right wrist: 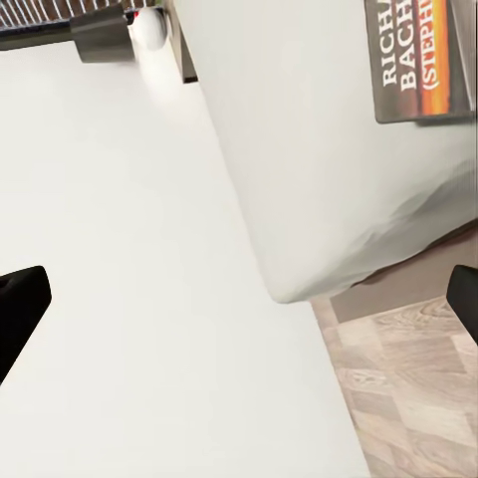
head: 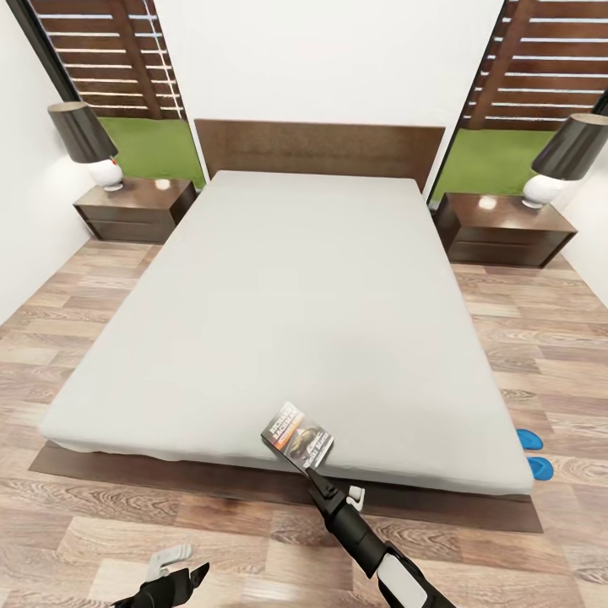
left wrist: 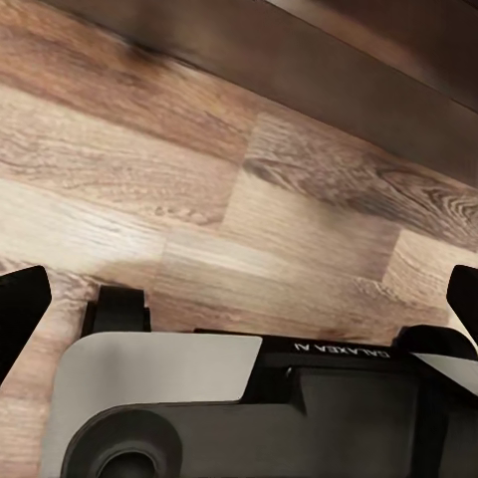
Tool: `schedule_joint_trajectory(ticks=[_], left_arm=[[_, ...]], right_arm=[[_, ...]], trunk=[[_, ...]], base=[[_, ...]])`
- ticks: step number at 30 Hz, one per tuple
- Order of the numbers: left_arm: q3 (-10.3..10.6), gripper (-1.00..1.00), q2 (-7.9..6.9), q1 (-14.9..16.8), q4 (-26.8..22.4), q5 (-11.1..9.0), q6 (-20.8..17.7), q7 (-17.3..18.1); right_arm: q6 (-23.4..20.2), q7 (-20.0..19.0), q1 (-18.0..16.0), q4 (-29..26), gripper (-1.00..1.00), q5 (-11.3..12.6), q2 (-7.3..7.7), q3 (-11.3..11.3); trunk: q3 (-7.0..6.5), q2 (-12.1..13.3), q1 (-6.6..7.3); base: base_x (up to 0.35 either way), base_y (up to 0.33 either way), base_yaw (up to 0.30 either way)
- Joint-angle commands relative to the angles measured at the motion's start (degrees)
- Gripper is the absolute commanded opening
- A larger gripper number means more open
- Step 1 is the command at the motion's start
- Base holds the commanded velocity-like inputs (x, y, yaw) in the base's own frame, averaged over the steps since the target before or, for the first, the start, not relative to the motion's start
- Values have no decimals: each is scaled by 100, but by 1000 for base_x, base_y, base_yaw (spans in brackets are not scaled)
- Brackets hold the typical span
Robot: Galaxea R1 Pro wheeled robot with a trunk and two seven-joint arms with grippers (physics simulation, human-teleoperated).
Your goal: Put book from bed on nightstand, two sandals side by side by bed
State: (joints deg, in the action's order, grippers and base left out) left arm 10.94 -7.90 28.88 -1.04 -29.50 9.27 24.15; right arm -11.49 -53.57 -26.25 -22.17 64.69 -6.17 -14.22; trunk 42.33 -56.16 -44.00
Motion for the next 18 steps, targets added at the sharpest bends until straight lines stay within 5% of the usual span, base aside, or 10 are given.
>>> schedule_joint_trajectory(ticks=[1, 18], left_arm=[[49, 100, -1, 3, 8, -47, 22, 19], [51, 100, 0, 3, 8, -47, 22, 19]], right_arm=[[-55, -13, -3, 3, 100, 61, 2, -19], [-56, -13, -3, -2, 100, 61, 2, -19]], trunk=[[22, -44, -23], [327, -726, -396]], base=[[0, 0, 0], [0, 0, 0]])
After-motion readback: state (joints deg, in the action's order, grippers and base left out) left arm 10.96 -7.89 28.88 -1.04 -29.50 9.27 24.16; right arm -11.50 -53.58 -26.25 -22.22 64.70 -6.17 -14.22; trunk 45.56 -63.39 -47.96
